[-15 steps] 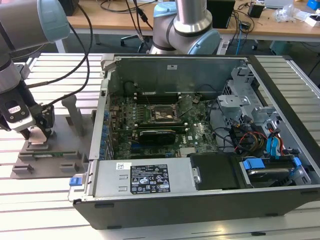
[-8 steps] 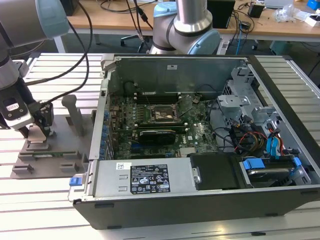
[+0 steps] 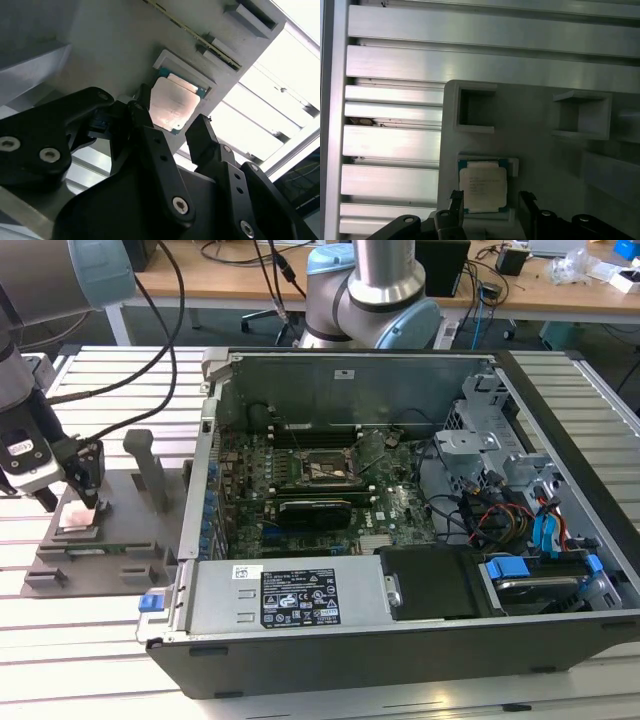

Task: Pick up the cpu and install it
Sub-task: 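Pick up the cpu and move it towards the insertion slot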

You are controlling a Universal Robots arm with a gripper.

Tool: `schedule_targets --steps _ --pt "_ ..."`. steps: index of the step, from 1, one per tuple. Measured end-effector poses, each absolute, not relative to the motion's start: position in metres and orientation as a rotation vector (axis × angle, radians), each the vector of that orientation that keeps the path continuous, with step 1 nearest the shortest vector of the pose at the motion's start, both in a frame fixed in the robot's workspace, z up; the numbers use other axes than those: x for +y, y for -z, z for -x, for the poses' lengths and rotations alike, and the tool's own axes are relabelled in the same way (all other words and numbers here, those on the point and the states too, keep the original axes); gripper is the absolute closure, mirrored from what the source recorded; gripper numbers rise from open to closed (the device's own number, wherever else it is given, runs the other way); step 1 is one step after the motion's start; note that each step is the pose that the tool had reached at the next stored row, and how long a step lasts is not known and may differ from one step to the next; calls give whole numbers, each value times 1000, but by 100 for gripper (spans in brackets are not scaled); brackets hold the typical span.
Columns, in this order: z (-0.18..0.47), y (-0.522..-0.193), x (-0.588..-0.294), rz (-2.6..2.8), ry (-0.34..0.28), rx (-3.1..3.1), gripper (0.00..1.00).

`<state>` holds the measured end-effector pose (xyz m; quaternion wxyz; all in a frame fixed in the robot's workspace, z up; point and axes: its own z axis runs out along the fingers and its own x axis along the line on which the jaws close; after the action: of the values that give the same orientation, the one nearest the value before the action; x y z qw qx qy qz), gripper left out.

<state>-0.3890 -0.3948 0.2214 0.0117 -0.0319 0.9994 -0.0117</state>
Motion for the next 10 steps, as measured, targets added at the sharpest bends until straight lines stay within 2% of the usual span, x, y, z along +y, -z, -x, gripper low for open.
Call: schedule_targets --steps 10 --pt "389 -224 -395 99 37 3117 45"
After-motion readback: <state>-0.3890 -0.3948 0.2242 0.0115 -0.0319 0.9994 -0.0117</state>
